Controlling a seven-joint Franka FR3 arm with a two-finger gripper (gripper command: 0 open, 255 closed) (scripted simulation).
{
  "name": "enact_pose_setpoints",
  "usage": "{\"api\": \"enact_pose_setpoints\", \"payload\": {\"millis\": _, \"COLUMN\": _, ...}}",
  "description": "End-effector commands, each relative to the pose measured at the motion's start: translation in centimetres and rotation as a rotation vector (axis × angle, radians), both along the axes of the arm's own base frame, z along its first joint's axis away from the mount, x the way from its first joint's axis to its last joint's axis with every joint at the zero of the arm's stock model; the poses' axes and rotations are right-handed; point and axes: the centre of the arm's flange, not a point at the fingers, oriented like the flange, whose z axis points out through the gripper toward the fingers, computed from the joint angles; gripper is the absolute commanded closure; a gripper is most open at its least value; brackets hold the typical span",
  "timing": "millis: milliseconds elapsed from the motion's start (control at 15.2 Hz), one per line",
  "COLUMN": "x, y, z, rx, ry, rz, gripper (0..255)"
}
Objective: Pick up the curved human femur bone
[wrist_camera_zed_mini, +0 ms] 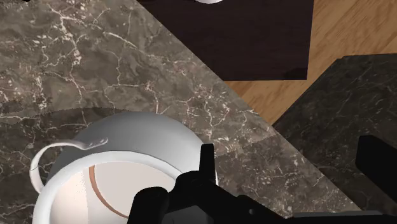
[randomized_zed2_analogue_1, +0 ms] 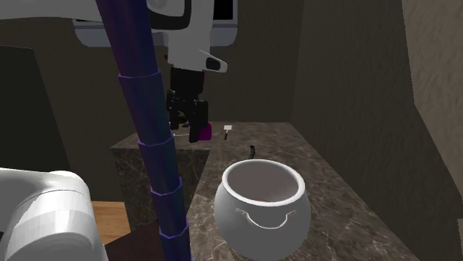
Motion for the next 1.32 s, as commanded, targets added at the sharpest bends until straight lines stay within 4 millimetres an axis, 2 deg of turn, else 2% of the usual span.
{"api": "enact_pose_setpoints", "payload": {"millis": 0, "x": 0.0, "y": 0.0, "z": 0.0, "rx": 0.0, "ry": 0.0, "rz": 0.0, "gripper": 0}}
{"api": "enact_pose_setpoints", "payload": {"millis": 594, "x": 10.3, "y": 2.7, "z": -5.3, "rx": -0.036, "ry": -0.02, "rz": 0.129, "gripper": 0}}
{"api": "enact_pose_setpoints", "payload": {"millis": 1254, "x": 21.3, "y": 7.0, "z": -11.1, "rx": -0.076, "ry": -0.042, "rz": 0.272, "gripper": 0}}
